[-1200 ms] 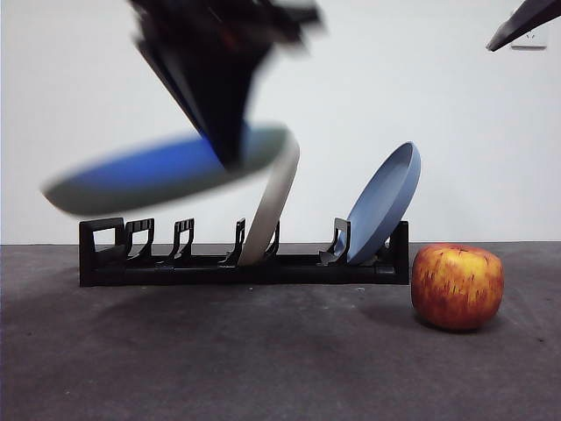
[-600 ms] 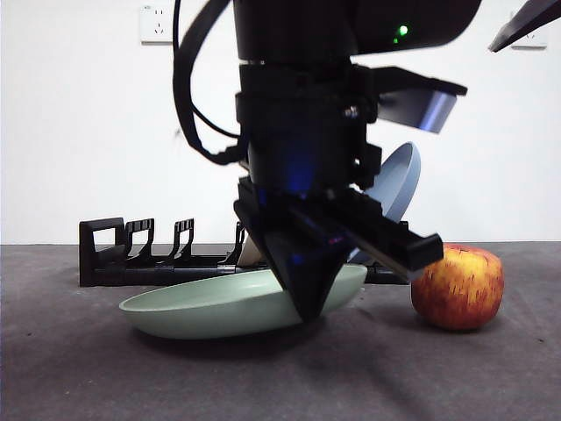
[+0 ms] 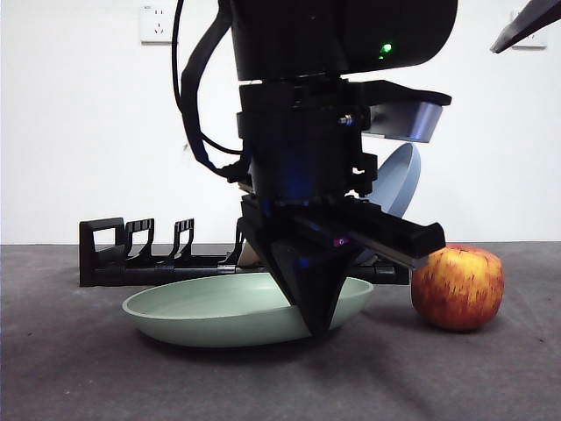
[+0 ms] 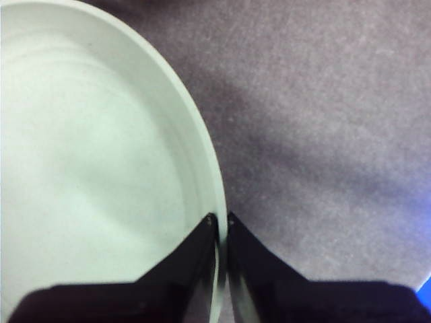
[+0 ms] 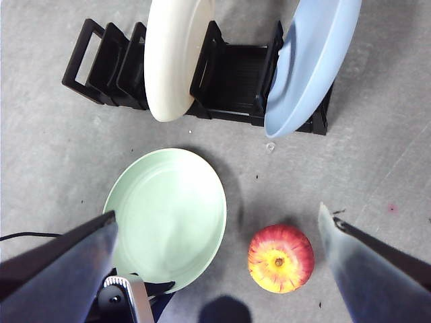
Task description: Take the green plate from the plate rack,put the plate on the table,take the apple from the table,put the apple in the plate
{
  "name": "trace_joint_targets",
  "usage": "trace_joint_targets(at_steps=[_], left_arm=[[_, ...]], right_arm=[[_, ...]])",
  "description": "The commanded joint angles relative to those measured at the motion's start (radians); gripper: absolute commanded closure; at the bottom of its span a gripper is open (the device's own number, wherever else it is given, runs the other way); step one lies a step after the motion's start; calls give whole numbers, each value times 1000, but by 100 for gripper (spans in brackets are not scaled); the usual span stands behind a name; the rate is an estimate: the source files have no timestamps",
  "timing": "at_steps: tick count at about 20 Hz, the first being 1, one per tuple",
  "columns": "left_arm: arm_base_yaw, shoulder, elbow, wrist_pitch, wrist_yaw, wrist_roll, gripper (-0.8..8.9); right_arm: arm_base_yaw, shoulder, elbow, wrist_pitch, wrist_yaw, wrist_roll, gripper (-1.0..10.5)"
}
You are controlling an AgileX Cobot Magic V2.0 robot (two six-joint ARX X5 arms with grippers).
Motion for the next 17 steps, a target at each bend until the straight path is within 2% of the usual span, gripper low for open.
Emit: trace_joint_targets(at_steps=[1, 4, 8, 12, 17], left_arm=[[6, 28, -11, -24, 60, -23, 781], [13, 16, -9, -50, 58, -27, 593], [13, -88, -9, -51, 53, -27, 587], [9, -329, -3, -55, 69, -50, 588], [19, -692, -3, -56, 86, -48, 590]], right_arm=[[0, 1, 5, -1, 4, -4, 447], [0, 1, 5, -5, 4, -6, 447], [0, 1, 5, -14, 4, -21, 447], [0, 1, 5, -26, 12, -51, 446], [1, -4, 4, -133, 165, -60, 446]])
